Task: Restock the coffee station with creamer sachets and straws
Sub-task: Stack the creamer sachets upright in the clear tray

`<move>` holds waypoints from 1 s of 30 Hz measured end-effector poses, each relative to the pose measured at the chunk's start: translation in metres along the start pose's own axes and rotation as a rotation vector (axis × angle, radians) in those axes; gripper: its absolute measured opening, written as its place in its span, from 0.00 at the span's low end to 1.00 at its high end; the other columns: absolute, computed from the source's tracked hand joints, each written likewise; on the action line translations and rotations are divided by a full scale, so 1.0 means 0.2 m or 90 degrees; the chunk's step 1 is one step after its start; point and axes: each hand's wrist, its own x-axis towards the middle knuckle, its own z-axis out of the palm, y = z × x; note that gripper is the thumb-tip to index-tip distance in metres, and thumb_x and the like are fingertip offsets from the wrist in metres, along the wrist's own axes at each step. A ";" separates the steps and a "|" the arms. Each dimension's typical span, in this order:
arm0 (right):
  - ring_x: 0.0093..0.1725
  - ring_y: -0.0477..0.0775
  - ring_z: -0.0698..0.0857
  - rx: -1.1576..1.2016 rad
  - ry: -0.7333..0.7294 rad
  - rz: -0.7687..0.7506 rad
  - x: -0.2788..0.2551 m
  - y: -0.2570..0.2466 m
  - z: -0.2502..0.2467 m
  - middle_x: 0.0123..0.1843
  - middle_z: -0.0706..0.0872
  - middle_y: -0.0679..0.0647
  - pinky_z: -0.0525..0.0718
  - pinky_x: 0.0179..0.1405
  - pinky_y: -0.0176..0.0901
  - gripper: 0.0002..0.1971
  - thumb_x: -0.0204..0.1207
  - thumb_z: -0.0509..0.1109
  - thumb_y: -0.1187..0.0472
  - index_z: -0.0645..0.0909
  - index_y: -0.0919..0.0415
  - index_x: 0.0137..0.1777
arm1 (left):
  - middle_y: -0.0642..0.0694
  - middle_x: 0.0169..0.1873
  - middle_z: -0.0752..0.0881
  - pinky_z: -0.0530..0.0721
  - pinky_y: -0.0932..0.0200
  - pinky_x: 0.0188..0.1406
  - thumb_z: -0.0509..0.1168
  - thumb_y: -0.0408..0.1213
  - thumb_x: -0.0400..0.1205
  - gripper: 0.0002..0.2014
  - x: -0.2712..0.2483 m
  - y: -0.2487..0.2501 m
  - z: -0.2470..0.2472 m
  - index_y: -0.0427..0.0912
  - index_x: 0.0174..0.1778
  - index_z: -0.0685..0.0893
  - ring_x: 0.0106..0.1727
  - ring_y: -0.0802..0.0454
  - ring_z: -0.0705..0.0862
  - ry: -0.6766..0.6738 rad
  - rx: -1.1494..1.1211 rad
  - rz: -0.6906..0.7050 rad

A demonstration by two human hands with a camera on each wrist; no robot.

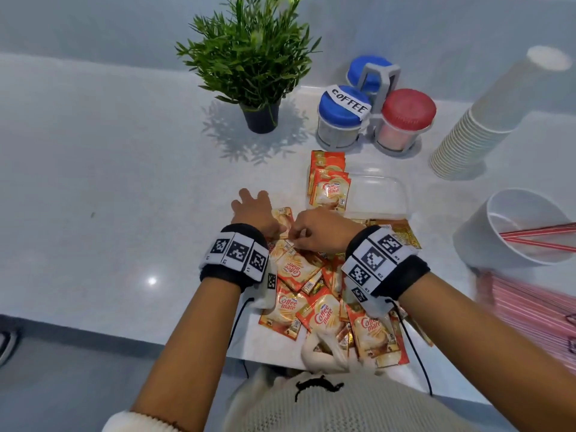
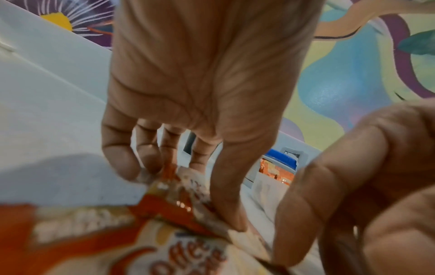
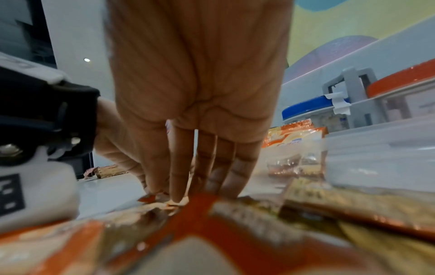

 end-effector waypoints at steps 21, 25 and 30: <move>0.21 0.41 0.82 0.567 0.391 0.001 0.03 -0.07 -0.08 0.30 0.83 0.59 0.84 0.26 0.35 0.12 0.78 0.64 0.72 0.73 0.57 0.36 | 0.42 0.39 0.85 0.84 0.47 0.53 0.71 0.26 0.75 0.08 -0.16 -0.03 -0.18 0.42 0.42 0.80 0.44 0.45 0.84 0.089 -0.696 0.188; 0.23 0.43 0.83 0.481 0.308 0.013 0.02 -0.08 -0.07 0.35 0.84 0.61 0.83 0.27 0.33 0.11 0.77 0.66 0.69 0.74 0.57 0.35 | 0.44 0.38 0.86 0.85 0.57 0.45 0.69 0.23 0.75 0.06 -0.21 -0.06 -0.16 0.38 0.42 0.83 0.40 0.49 0.84 0.117 -0.754 0.206; 0.44 0.50 0.77 0.097 0.078 0.097 -0.06 -0.07 0.00 0.47 0.78 0.50 0.72 0.42 0.41 0.24 0.67 0.77 0.50 0.77 0.63 0.58 | 0.44 0.40 0.86 0.88 0.60 0.43 0.66 0.25 0.78 0.11 -0.23 -0.09 -0.14 0.34 0.56 0.84 0.38 0.53 0.86 0.105 -0.751 0.210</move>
